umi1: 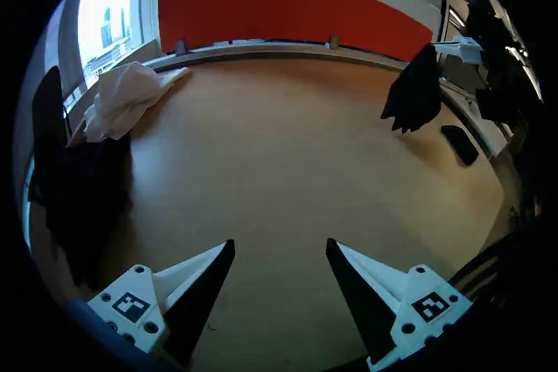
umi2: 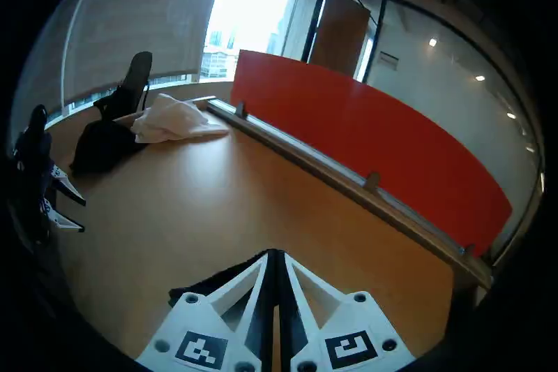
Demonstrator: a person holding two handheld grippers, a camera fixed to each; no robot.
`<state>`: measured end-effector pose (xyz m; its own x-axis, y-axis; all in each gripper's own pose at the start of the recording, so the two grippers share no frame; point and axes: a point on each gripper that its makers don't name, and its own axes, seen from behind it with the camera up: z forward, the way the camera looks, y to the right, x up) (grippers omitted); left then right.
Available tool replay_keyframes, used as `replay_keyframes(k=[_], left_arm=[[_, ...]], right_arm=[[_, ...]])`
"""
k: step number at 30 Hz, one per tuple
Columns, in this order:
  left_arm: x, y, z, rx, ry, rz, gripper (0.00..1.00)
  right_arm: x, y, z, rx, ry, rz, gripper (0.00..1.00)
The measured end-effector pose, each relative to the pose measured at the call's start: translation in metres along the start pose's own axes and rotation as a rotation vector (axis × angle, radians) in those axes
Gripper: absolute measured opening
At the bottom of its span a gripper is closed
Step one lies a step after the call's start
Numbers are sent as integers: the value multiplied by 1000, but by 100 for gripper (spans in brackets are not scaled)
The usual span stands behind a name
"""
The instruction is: Fold towel
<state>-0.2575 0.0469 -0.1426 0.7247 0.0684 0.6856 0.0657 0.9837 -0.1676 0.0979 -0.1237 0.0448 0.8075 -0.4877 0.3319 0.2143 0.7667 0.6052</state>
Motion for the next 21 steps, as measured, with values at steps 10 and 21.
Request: replay_keyframes(k=[10, 21], left_arm=[[2, 5, 0, -6, -1, 13, 97], [0, 10, 1, -5, -6, 19, 97]], right_arm=[[-11, 31, -17, -53, -9, 29, 2], [-31, 73, -40, -117, -30, 62, 2]])
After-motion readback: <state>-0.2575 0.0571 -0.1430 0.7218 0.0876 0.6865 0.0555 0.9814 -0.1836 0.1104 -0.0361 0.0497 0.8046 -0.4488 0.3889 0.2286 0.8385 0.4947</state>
